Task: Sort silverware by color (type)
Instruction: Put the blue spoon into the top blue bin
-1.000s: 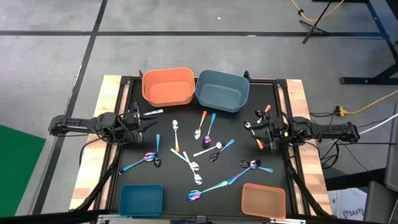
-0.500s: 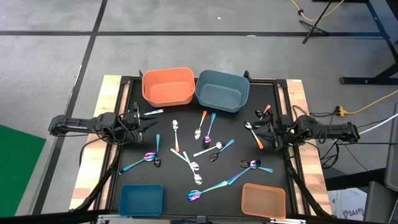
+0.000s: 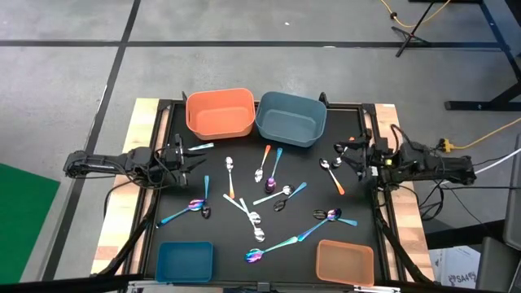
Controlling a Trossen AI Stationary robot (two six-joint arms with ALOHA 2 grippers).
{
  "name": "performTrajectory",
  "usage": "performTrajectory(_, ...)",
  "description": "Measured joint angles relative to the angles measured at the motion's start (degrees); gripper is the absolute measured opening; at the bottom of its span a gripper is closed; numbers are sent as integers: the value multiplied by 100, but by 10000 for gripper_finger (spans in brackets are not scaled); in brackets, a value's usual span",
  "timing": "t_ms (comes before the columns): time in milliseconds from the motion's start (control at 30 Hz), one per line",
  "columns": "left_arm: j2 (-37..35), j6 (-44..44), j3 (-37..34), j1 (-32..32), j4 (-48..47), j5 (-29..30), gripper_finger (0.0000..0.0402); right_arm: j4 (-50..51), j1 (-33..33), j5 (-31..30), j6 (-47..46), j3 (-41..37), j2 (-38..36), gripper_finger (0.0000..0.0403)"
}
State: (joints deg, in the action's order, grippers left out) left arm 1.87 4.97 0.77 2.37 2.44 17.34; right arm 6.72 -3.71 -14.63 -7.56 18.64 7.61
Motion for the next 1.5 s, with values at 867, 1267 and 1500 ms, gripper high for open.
performTrajectory(867, 0, 9, 0, 2, 2, 2, 89, 5047, 624, -1769, -2907, 2579, 2562, 224)
performTrajectory(1267, 0, 7, 0, 1, 2, 2, 89, 5786, 2788, -281, -2300, 2579, 3852, 224)
performTrajectory(1500, 0, 4, 0, 2, 4, 0, 89, 5788, 3622, 435, -1605, 2579, 4807, 224)
